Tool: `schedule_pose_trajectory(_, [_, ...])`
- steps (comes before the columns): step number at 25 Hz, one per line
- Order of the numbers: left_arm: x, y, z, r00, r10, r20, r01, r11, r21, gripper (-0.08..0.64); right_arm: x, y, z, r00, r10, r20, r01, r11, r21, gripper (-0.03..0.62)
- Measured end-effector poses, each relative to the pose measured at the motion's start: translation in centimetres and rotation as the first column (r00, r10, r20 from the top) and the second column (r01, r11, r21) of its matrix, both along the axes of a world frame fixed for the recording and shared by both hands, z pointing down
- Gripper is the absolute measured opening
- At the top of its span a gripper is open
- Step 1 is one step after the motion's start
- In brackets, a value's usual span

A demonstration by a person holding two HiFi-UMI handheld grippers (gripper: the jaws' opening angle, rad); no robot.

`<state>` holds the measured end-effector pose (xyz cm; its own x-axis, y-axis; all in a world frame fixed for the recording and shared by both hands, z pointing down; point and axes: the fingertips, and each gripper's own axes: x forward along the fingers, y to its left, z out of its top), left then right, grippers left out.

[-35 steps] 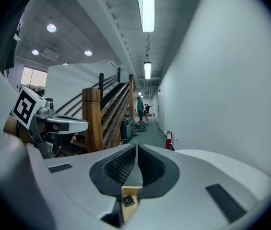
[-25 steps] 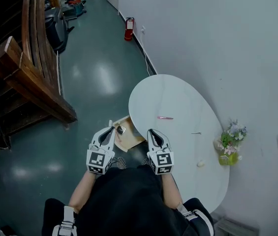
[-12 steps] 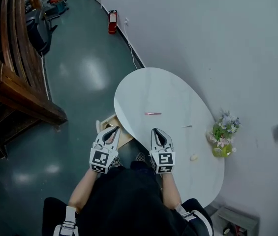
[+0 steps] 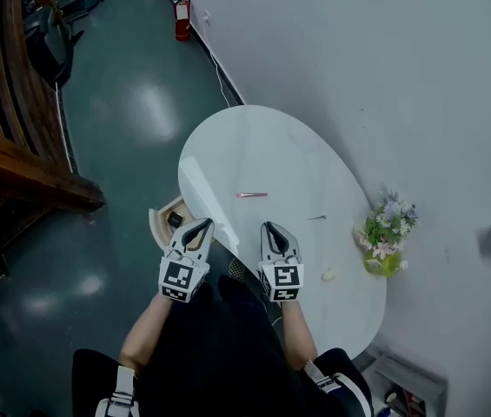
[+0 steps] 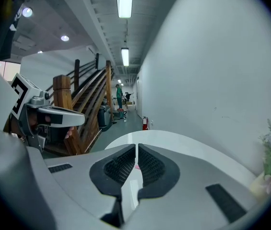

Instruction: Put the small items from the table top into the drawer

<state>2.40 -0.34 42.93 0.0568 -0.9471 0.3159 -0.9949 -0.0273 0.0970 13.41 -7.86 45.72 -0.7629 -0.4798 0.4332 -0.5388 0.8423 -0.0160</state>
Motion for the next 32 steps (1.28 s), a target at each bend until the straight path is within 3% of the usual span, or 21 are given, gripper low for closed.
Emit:
schedule_pose_trajectory(21, [2.0, -6.7, 10.2, 0.999, -0.016, -0.049, 0.008, 0.988, -0.155, 0.021, 0.7, -6.2, 11.5, 0.994, -0.066, -0.083, 0.052, 0.986, -0.156, 0.041])
schedule_pose_trajectory(32, [1.8, -7.3, 11.9, 0.997, -0.040, -0.063, 0.028, 0.983, -0.180, 0.021, -0.8, -8.0, 13.7, 0.989, -0.111, -0.101, 0.095, 0.984, -0.149, 0.041])
